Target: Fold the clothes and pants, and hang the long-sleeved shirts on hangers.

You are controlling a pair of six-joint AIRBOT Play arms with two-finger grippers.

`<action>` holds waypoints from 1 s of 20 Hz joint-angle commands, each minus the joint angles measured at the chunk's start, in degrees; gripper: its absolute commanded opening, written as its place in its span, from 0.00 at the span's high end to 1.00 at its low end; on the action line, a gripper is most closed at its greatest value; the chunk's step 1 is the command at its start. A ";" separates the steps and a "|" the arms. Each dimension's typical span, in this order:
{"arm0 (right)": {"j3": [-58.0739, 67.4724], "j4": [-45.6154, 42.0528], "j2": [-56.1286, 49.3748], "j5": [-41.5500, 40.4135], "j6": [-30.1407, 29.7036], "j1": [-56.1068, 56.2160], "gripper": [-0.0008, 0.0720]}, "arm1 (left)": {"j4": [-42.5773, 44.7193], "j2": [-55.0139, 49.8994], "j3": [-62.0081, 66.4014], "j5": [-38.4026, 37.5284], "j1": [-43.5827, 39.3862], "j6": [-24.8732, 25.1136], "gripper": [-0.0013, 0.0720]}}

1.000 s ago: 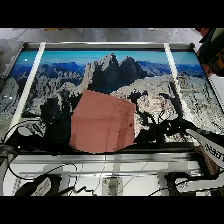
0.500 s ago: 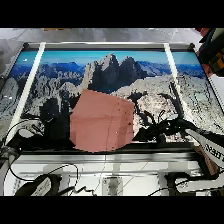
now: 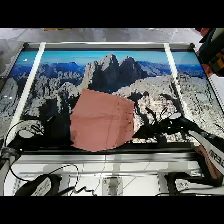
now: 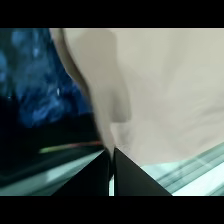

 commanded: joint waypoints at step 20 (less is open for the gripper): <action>32.61 6.12 53.92 -1.57 29.22 0.02 0.96 | -11.58 43.56 47.78 4.90 0.02 2.67 0.97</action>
